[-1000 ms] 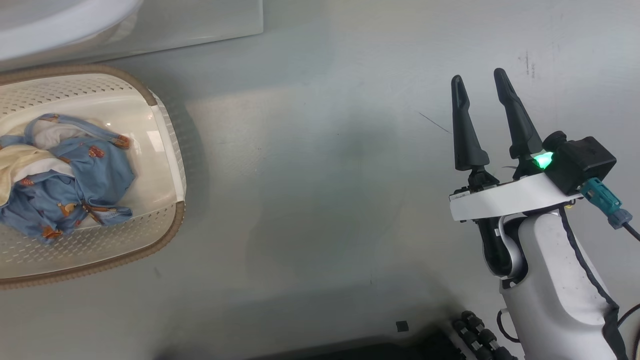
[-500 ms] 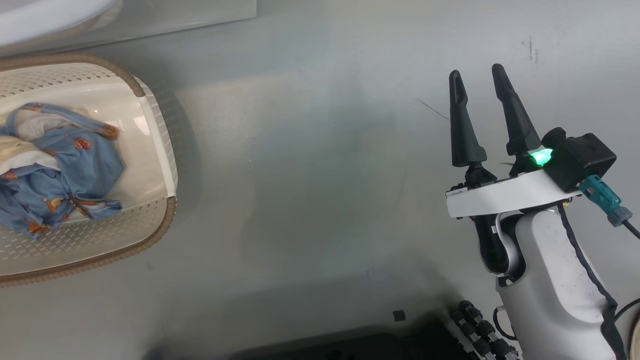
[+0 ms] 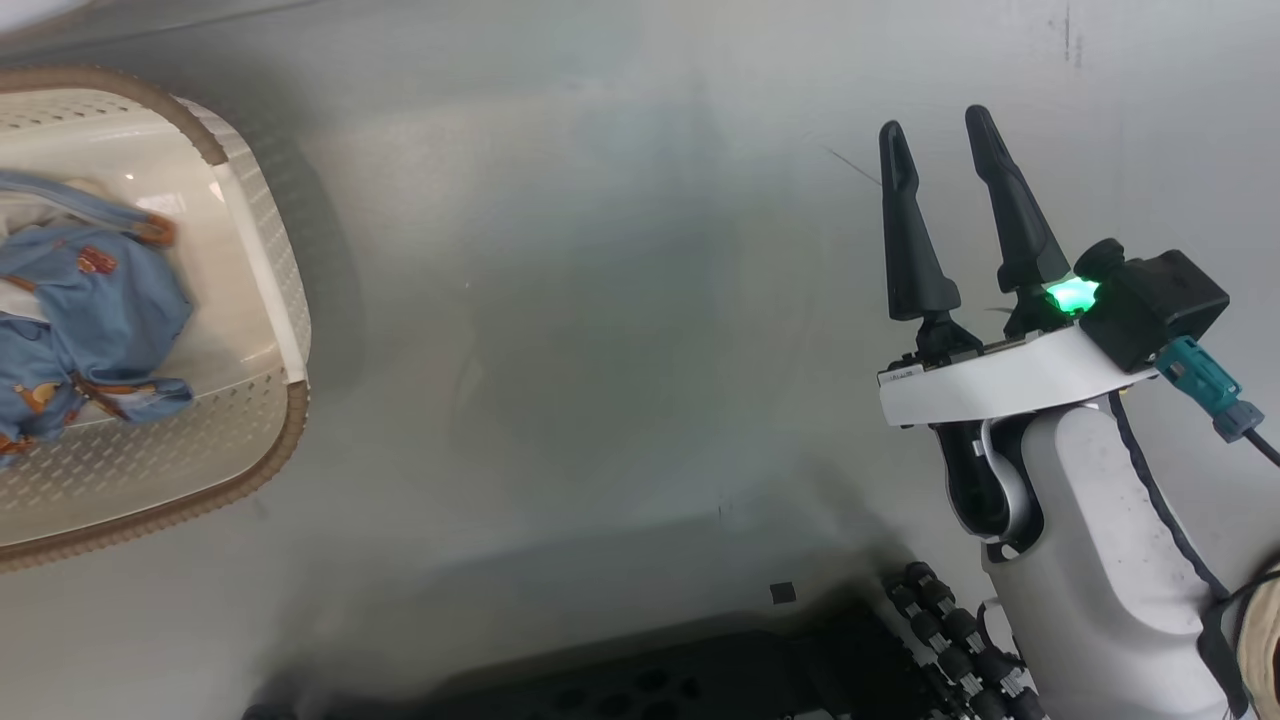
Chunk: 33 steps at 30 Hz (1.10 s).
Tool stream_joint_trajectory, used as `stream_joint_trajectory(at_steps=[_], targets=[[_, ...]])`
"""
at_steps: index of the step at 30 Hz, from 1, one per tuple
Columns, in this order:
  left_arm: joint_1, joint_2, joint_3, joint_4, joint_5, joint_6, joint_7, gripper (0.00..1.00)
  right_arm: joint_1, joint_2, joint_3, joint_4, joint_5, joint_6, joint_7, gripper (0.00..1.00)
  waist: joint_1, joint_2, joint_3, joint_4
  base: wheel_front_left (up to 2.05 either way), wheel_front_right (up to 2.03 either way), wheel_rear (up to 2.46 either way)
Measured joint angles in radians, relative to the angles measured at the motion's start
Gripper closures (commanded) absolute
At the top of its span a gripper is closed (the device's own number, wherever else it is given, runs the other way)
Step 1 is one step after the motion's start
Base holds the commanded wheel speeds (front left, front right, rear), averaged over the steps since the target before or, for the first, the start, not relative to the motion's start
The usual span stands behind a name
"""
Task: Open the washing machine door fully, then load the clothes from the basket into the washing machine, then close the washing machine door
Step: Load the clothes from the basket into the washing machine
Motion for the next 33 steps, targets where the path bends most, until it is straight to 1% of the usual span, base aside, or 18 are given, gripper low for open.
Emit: stream_joint_trajectory(at_steps=[4, 8, 13, 16, 19, 24, 25, 27, 33], targets=[[-0.035, 0.035, -0.033, -0.013, -0.003, 0.000, -0.010, 1.00, -0.014, 0.000, 0.006, -0.006, 0.007, 0.000, 0.000, 0.00, 0.0000, 0.0000, 0.024, -0.011, 0.00, 0.00, 0.00], [-0.079, 0.053, -0.053, -0.015, -0.007, 0.000, -0.018, 1.00, -0.015, 0.000, 0.007, -0.006, 0.007, -0.001, 0.000, 0.00, 0.0000, 0.0000, 0.045, -0.022, 0.00, 0.00, 0.00], [-0.122, 0.090, -0.066, -0.015, -0.006, 0.000, -0.075, 1.00, -0.026, 0.001, 0.014, -0.004, 0.008, -0.001, 0.000, 0.00, 0.0000, 0.0000, 0.066, -0.037, 0.00, 0.00, 0.00], [-0.137, 0.098, -0.083, -0.016, -0.002, 0.000, -0.097, 1.00, -0.029, 0.001, 0.014, -0.004, 0.008, -0.001, 0.000, 0.00, 0.0000, 0.0000, 0.070, -0.044, 0.00, 0.00, 0.00], [-0.138, 0.099, -0.114, 0.002, -0.024, 0.000, -0.085, 1.00, -0.029, 0.000, 0.014, 0.001, 0.013, -0.001, 0.000, 0.00, 0.0000, 0.0000, 0.070, -0.048, 0.00, 0.00, 0.00], [-0.134, 0.100, -0.136, 0.093, -0.027, 0.000, -0.040, 1.00, -0.030, 0.001, 0.014, 0.006, 0.016, -0.001, 0.000, 0.00, 0.0000, 0.0000, 0.063, -0.050, 0.00, 0.00, 0.00], [-0.134, 0.101, -0.138, 0.098, -0.026, 0.000, -0.037, 0.78, -0.030, 0.001, 0.014, 0.007, 0.016, -0.001, 0.000, 0.00, 0.0000, 0.0000, 0.061, -0.050, 0.00, 0.00, 0.00], [-0.134, 0.109, -0.153, 0.100, -0.012, 0.000, -0.043, 0.00, -0.030, 0.001, 0.012, 0.007, 0.016, -0.001, 0.000, 0.00, 0.0000, 0.0000, 0.058, -0.048, 0.00, 0.00, 0.00], [-0.115, 0.106, -0.156, 0.148, -0.014, 0.000, -0.074, 0.00, -0.033, 0.001, -0.001, 0.011, 0.015, -0.001, 0.000, 0.00, 0.0000, 0.0000, 0.036, -0.041, 0.00, 0.00, 0.00]])
